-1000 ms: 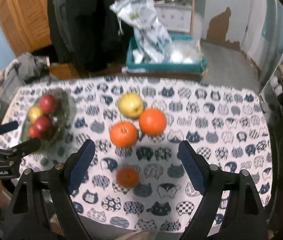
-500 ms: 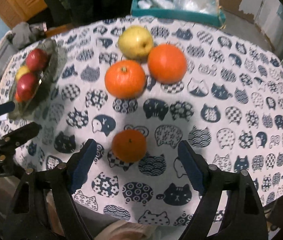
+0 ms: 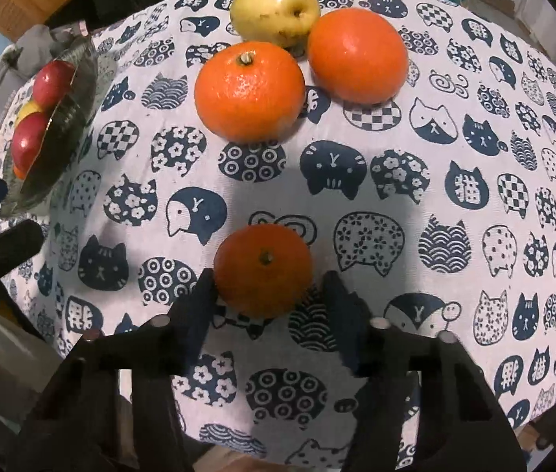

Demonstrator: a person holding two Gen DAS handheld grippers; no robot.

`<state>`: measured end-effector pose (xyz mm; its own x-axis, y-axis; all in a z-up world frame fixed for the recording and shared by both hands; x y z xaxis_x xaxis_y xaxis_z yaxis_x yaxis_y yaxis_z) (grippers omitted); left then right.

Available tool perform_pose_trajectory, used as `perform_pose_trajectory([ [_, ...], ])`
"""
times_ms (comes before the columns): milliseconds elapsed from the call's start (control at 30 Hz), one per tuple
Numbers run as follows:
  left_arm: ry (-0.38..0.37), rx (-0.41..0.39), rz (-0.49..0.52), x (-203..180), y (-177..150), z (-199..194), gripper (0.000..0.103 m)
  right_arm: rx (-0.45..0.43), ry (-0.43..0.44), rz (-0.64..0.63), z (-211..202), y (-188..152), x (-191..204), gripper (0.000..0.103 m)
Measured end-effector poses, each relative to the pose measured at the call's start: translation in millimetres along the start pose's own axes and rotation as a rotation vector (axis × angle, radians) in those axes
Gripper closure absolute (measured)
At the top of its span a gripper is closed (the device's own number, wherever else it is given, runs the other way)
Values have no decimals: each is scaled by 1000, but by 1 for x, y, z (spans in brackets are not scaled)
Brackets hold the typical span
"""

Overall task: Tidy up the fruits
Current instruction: 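Close right tool on a small orange while left tool moves toward another orange, then close left tool on a large orange while right tool lifts its orange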

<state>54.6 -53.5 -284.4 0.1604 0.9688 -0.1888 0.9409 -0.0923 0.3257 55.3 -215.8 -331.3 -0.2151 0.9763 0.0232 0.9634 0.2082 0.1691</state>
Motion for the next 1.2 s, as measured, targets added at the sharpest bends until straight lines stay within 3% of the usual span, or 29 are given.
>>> perform_pose_trajectory([
  [33,-1,-1,-1,0,1,0,1,-7,2,-8,-1,1,1,57],
  [300,-39,-10,-8,-12,18,8,1,-50,-31,19,-9,6,-15,58],
  [767,-97,-13,3,-45,55,37,1,-191,-151,129,-38,40,-92,58],
  [1200,-116,18,19,-74,76,74,1,-217,-185,189,-33,55,-123,58],
])
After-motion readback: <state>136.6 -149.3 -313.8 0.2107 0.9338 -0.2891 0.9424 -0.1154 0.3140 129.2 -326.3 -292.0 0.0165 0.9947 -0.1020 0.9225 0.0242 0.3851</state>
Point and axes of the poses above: each gripper's, at about its wrist camera, not at the fingertips, and z roughly the way its jaws point, x to its left, y to its top, the point moved 5 cm from there along z, roughly the way its jaws point, and after that the axes turned 11 degrees about -y, right-handed, at the moved point
